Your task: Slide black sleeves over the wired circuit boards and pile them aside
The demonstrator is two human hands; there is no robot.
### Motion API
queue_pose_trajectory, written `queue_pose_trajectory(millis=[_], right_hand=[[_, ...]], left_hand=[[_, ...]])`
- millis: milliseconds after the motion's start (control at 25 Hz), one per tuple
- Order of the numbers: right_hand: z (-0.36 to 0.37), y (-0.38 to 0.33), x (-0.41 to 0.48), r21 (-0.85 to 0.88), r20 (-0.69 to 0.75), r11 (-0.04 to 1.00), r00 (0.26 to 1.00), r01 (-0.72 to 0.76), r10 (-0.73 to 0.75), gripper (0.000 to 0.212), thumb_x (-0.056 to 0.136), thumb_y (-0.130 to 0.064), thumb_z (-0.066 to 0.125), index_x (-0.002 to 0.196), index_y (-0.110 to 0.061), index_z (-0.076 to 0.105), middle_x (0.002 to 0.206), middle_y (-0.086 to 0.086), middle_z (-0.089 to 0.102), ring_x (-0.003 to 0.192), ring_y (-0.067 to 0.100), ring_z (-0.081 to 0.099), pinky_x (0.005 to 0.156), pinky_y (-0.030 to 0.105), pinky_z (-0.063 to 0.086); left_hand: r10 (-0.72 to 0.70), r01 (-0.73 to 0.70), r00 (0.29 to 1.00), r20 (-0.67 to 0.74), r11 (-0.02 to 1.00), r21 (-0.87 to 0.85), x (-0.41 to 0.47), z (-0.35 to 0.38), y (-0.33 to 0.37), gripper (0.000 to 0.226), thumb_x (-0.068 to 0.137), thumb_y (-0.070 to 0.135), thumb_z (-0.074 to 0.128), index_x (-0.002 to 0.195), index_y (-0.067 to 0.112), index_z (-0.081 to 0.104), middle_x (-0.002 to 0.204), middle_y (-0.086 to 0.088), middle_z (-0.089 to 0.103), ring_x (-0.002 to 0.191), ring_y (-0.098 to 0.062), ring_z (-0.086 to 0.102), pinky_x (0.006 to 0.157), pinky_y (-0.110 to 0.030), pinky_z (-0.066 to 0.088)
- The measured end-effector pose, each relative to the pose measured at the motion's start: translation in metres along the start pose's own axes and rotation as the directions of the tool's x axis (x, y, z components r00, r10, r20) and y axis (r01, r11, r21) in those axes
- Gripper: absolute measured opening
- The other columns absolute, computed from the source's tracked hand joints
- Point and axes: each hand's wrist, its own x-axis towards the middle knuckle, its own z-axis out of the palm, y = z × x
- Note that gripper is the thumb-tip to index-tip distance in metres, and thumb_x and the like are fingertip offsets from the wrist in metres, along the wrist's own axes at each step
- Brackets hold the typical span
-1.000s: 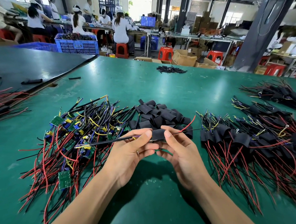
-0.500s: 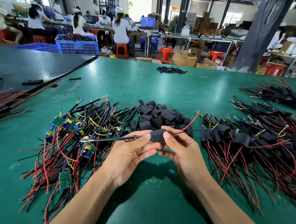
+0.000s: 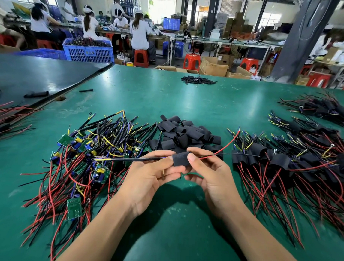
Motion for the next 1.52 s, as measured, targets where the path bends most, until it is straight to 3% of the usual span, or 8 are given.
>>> queue_pose_trajectory(millis=[120, 280, 480, 640, 1000, 1120, 1280, 1520], right_hand=[[-0.001, 0.0, 0.001, -0.041, -0.034, 0.999, 0.999, -0.004, 0.003, 0.029, 0.072, -0.022, 0.078, 0.101, -0.016, 0.075, 0.081, 0.008, 0.074, 0.069, 0.019, 0.069, 0.064, 0.026, 0.056], [0.0, 0.005, 0.0, -0.093, -0.097, 0.995, 0.995, 0.022, -0.031, 0.016, 0.084, -0.005, 0.075, 0.098, -0.012, 0.074, 0.082, 0.009, 0.076, 0.071, 0.018, 0.072, 0.064, 0.023, 0.056], [0.0, 0.002, 0.0, -0.135, -0.12, 0.99, 0.991, 0.038, -0.055, 0.015, 0.086, -0.005, 0.073, 0.099, -0.012, 0.075, 0.081, 0.011, 0.076, 0.07, 0.019, 0.072, 0.063, 0.024, 0.056], [0.002, 0.005, -0.004, -0.219, -0.1, 0.973, 0.99, 0.073, -0.096, 0.015, 0.085, -0.005, 0.075, 0.097, -0.014, 0.076, 0.082, 0.009, 0.077, 0.072, 0.017, 0.072, 0.064, 0.024, 0.056], [0.0, -0.001, 0.001, -0.019, -0.182, 0.999, 0.983, 0.029, -0.032, 0.017, 0.081, 0.001, 0.076, 0.092, -0.012, 0.074, 0.078, 0.008, 0.074, 0.064, 0.019, 0.069, 0.063, 0.024, 0.057], [0.002, -0.002, 0.0, 0.142, -0.057, 0.978, 0.985, -0.153, 0.162, 0.02, 0.073, -0.019, 0.079, 0.092, -0.014, 0.075, 0.079, 0.007, 0.067, 0.059, 0.015, 0.062, 0.057, 0.023, 0.054], [0.003, -0.007, -0.005, -0.01, 0.147, 0.89, 0.88, -0.456, 0.452, 0.036, 0.074, -0.053, 0.072, 0.071, -0.017, 0.067, 0.068, 0.001, 0.055, 0.046, 0.01, 0.042, 0.043, 0.02, 0.033], [-0.001, -0.015, -0.007, 0.043, 0.341, 0.847, 0.804, -0.53, 0.486, 0.034, 0.08, -0.046, 0.063, 0.072, -0.013, 0.06, 0.066, 0.003, 0.047, 0.043, 0.012, 0.032, 0.043, 0.022, 0.021]], left_hand=[[0.042, -0.039, 0.997, -0.064, 0.998, 0.058, 0.002, -0.001, -0.003, 0.021, 0.08, 0.002, 0.07, 0.101, 0.002, 0.069, 0.091, -0.024, 0.074, 0.079, -0.029, 0.076, 0.065, -0.027, 0.06], [0.089, -0.083, 0.99, -0.109, 0.995, 0.058, 0.005, -0.004, -0.007, 0.015, 0.09, 0.0, 0.063, 0.104, -0.002, 0.067, 0.096, -0.025, 0.074, 0.083, -0.034, 0.075, 0.069, -0.029, 0.06], [0.097, -0.096, 0.993, -0.068, 0.995, 0.011, 0.004, -0.003, -0.007, 0.028, 0.08, 0.016, 0.072, 0.101, -0.001, 0.069, 0.099, -0.024, 0.074, 0.09, -0.036, 0.074, 0.073, -0.031, 0.059], [0.095, -0.093, 0.994, -0.062, 0.995, 0.029, 0.002, -0.002, -0.009, 0.025, 0.084, 0.013, 0.071, 0.103, -0.003, 0.069, 0.101, -0.024, 0.074, 0.092, -0.038, 0.073, 0.075, -0.032, 0.06], [0.025, -0.026, 0.998, -0.054, 1.0, -0.012, 0.003, -0.002, -0.003, 0.024, 0.074, 0.014, 0.071, 0.095, 0.003, 0.073, 0.094, -0.021, 0.075, 0.084, -0.031, 0.075, 0.071, -0.032, 0.061], [0.007, -0.006, 0.999, -0.039, 1.0, 0.029, 0.003, -0.003, -0.002, 0.012, 0.072, 0.018, 0.073, 0.081, 0.012, 0.079, 0.09, -0.016, 0.075, 0.078, -0.026, 0.074, 0.07, -0.031, 0.061], [-0.005, 0.004, 1.0, 0.004, 0.994, 0.11, 0.002, -0.005, 0.0, 0.023, 0.073, 0.022, 0.074, 0.091, 0.009, 0.076, 0.083, -0.01, 0.071, 0.065, -0.02, 0.065, 0.06, -0.025, 0.053], [0.005, -0.011, 0.998, 0.055, 0.993, 0.115, 0.004, -0.006, 0.001, 0.027, 0.078, 0.026, 0.068, 0.099, 0.009, 0.071, 0.078, -0.002, 0.064, 0.061, -0.015, 0.055, 0.057, -0.024, 0.041]])
